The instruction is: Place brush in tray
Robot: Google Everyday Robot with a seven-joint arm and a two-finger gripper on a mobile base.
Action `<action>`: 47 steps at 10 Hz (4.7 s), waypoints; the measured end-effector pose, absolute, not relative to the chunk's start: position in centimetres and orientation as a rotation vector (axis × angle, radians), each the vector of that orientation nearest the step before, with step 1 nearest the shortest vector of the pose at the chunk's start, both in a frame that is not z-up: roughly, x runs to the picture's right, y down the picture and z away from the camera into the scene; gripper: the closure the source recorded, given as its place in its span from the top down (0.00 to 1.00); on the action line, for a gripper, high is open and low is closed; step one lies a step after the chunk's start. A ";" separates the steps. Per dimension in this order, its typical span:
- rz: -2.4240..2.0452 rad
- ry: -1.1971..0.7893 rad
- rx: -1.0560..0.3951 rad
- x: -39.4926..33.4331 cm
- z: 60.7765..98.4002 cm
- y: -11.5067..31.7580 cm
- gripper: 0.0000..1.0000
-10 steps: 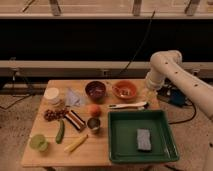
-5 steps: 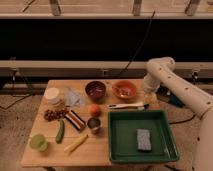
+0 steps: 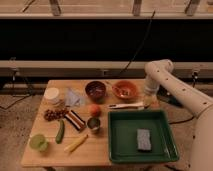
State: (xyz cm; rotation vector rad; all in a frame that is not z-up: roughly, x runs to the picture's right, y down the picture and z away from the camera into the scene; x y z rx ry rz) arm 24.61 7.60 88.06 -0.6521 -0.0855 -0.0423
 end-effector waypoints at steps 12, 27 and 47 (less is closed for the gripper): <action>-0.091 -0.032 -0.754 24.9 90.8 11.6 0.61; -0.146 -0.139 -0.641 23.4 81.5 4.3 0.00; -0.056 -0.151 -0.864 27.1 78.4 20.1 0.80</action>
